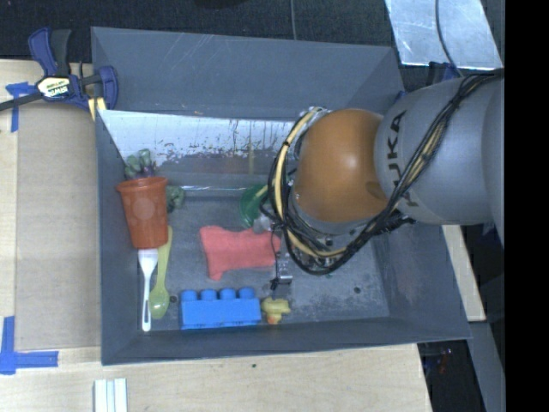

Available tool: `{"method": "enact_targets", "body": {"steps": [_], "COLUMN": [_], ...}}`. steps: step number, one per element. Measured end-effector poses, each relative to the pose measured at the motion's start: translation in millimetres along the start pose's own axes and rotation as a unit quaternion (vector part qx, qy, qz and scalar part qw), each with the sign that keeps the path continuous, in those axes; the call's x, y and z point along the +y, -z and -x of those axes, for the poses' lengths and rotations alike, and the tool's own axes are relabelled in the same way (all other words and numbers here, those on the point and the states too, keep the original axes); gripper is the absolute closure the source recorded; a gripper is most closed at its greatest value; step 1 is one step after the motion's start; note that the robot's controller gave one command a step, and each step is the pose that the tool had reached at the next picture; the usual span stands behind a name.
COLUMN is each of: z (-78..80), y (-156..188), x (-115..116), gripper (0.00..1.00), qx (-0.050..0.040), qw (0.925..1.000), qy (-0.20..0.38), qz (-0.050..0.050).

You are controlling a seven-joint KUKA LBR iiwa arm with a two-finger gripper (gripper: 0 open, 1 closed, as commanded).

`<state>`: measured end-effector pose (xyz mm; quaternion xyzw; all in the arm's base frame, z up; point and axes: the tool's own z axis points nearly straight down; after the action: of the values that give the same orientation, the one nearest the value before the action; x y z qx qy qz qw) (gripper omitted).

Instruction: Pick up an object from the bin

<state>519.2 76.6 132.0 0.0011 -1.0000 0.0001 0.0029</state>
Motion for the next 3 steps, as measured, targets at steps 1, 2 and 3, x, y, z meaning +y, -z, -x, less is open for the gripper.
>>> {"method": "enact_targets", "body": {"steps": [1, 2, 3], "z": [1.9, 31.8, 52.6], "y": [4.7, -54.3, -59.9], "x": [-0.2, 6.2, 33.8], "gripper": [0.00, 0.00, 1.00], "qx": [-0.0041, -0.0061, -0.0101], "qw": [1.0000, 0.9997, 0.9987], "qy": [-0.001, -0.023, -0.051], "qz": [0.000, 0.001, 0.002]}}
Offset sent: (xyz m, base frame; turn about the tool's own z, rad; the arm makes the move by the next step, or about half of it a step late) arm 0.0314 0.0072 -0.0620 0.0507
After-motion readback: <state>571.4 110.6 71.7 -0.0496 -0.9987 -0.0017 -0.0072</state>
